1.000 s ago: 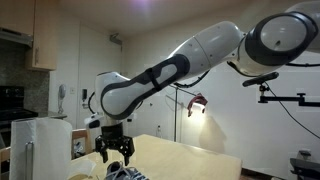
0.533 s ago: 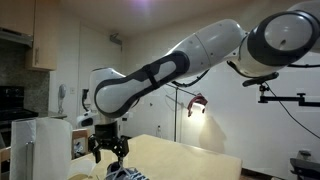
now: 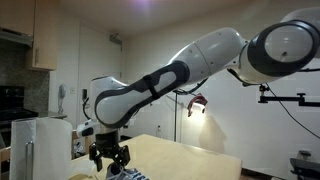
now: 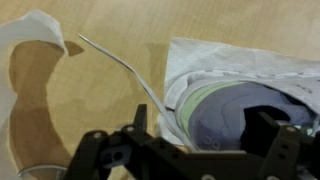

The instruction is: Move the sneaker to the right side of the table

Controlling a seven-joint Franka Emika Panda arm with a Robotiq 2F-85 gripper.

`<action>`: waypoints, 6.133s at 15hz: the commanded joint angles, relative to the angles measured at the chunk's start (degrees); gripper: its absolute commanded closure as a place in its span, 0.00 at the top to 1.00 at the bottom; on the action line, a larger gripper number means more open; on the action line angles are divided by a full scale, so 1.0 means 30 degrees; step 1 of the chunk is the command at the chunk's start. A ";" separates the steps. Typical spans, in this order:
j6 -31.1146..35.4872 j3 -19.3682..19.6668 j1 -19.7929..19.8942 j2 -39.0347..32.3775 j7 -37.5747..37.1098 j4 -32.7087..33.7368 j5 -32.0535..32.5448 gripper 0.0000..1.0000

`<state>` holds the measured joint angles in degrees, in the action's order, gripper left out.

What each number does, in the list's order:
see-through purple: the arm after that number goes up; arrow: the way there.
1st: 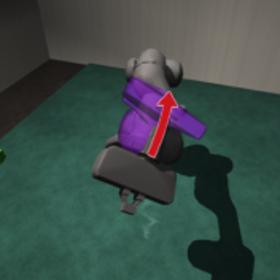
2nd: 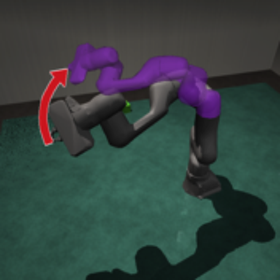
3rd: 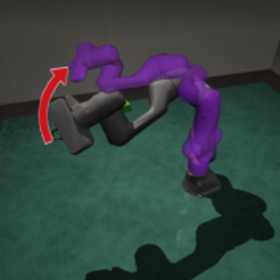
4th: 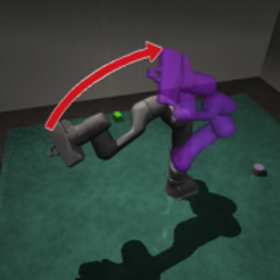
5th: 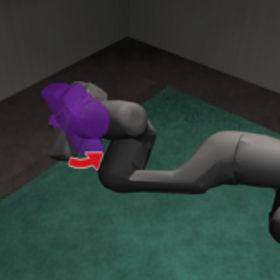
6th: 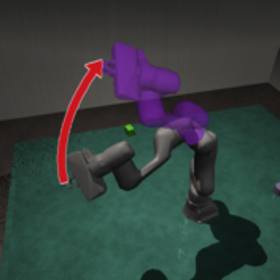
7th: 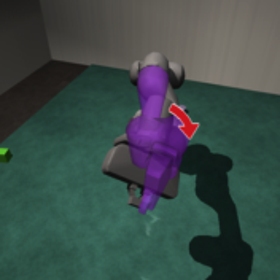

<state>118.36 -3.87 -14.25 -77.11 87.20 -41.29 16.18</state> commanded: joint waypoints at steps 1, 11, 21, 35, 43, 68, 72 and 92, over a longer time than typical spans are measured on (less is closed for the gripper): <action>-0.0533 0.0414 -0.0404 -0.0757 -0.0641 0.1266 0.0203 0.98; 0.0089 0.1584 -0.0509 -0.0752 -0.2261 0.1469 0.0309 0.16; 0.0750 0.1070 0.2225 -0.0785 -0.2564 0.1268 -0.1249 0.03; 0.3529 0.0816 0.4123 -0.0759 -0.5198 0.0720 -0.2524 0.38; 0.4142 0.1295 0.2913 -0.0040 -0.6227 0.0090 -0.1791 0.84; 0.2981 0.3040 -0.1352 0.2796 -0.6388 -0.3615 -0.0239 0.66; 0.2406 0.2018 -0.0564 0.2532 -0.4142 -0.4080 -0.0634 0.34; 0.1116 0.1494 0.1798 0.2409 -0.3211 -0.4668 -0.0616 0.00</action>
<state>122.91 0.69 -10.36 -71.71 77.41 -52.76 15.11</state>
